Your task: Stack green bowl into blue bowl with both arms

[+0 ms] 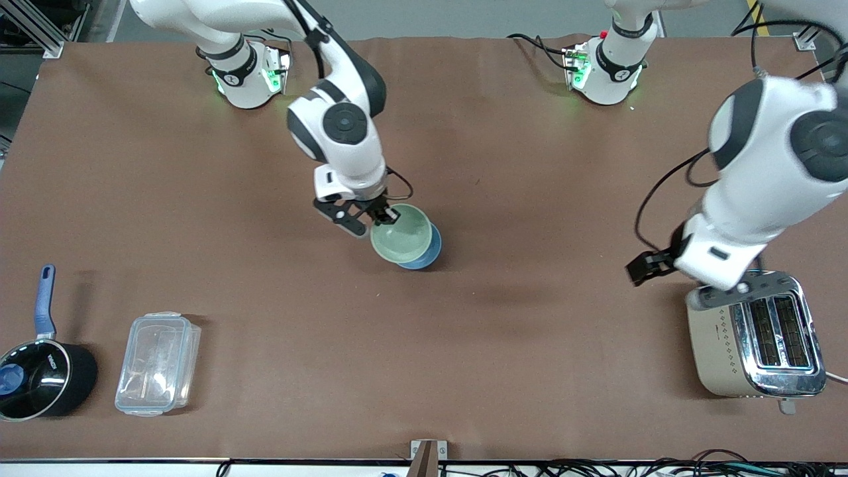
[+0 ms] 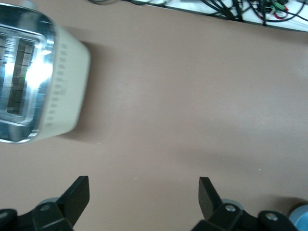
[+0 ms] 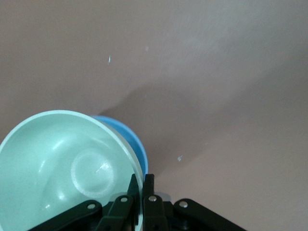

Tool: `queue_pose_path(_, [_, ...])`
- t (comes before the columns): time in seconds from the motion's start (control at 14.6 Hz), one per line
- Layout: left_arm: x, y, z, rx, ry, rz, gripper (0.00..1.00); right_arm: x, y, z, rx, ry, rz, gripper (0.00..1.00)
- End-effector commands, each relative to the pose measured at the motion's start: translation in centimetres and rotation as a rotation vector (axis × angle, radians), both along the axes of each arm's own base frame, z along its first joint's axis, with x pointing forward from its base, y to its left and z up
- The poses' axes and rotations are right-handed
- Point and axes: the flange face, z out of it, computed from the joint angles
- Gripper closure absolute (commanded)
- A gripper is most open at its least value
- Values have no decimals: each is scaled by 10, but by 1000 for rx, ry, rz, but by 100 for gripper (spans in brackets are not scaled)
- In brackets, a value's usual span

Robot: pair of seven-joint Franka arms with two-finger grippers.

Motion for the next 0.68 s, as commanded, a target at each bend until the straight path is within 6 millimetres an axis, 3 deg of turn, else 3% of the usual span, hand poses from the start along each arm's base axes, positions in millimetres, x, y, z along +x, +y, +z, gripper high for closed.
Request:
queue_pose_path(0.0, [-31, 27, 43, -31, 23, -50, 0, 6, 8, -19, -17, -45, -43, 100])
queue_pose_path(0.07, [-43, 43, 61, -36, 16, -63, 0, 6, 9, -27, -22, -51, -48, 100])
queue_pose_path(0.27, [-80, 82, 86, -3, 81, -162, 0, 2, 17, -39, -4, -58, -49, 100])
queue_pose_path(0.48, [-105, 95, 101, -21, 128, -183, 0, 2, 17, -49, -13, -49, -46, 98])
queue_pose_path(0.55, [-107, 97, 99, -23, 146, -185, 0, 1, 17, -55, -21, -44, -43, 91])
queue_pose_path(0.62, [-109, 98, 103, -22, 139, -181, 0, 0, 17, -57, -29, -46, -31, 75])
